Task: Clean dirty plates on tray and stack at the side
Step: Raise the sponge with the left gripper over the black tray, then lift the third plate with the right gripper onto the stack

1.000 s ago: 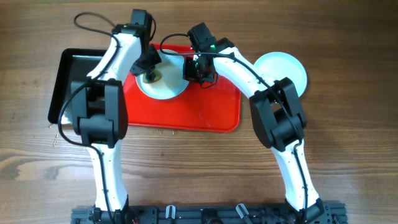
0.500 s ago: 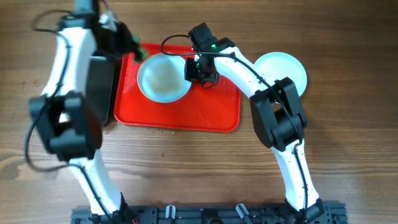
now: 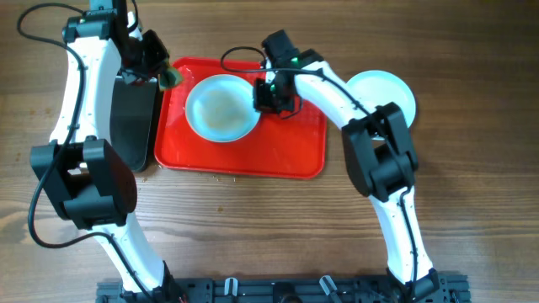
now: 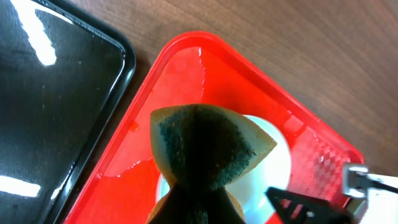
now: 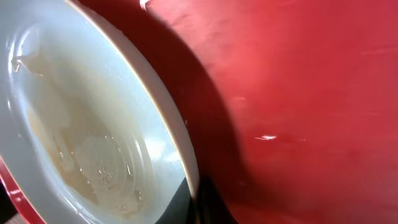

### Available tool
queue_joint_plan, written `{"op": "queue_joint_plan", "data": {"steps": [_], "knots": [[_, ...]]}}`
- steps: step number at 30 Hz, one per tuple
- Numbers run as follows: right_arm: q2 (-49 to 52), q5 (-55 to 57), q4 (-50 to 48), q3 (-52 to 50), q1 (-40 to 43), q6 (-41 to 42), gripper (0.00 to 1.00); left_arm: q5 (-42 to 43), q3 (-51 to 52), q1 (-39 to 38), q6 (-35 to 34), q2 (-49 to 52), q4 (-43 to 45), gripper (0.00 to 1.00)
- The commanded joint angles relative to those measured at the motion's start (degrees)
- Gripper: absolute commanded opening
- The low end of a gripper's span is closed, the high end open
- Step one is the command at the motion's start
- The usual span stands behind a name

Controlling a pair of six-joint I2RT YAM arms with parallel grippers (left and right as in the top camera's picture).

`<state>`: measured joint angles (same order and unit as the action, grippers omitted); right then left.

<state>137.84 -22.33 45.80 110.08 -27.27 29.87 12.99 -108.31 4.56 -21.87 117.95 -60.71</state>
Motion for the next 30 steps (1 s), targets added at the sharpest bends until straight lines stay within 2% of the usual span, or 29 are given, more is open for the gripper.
{"op": "queue_joint_plan", "data": {"steps": [1, 6, 9, 12, 14, 22, 25, 30], "knots": [[-8.6, 1.4, 2.2, 0.3, 3.2, -6.0, 0.04, -1.1, 1.6, -0.2, 0.9, 0.5, 0.2, 0.04], [-18.8, 21.7, 8.2, 0.3, 2.9, -10.5, 0.04, -1.1, 1.6, -0.3, 0.6, 0.7, 0.5, 0.04], [-23.5, 40.5, 11.5, 0.3, 0.3, -10.4, 0.04, -1.1, 1.6, -0.3, 0.6, 0.8, 0.5, 0.04], [-24.9, 50.8, 13.7, 0.3, -2.4, -10.4, 0.04, -1.1, 1.6, -0.3, 0.6, 0.8, 0.5, 0.04], [-25.1, 63.8, 16.9, 0.3, -7.1, -10.3, 0.04, -1.1, 1.6, -0.3, 0.7, 0.8, 0.4, 0.04], [-25.1, 92.7, 17.7, 0.3, -19.9, -8.6, 0.04, -1.1, 1.6, -0.3, 0.7, 0.8, 0.2, 0.04], [-25.1, 99.6, 17.7, 0.3, -22.3, -8.6, 0.04, -1.1, 1.6, -0.3, 0.7, 0.8, 0.1, 0.04], [-25.1, 93.6, 17.7, 0.3, -21.9, -8.1, 0.04, -1.1, 1.6, -0.3, 0.7, 0.8, 0.2, 0.04]]}}
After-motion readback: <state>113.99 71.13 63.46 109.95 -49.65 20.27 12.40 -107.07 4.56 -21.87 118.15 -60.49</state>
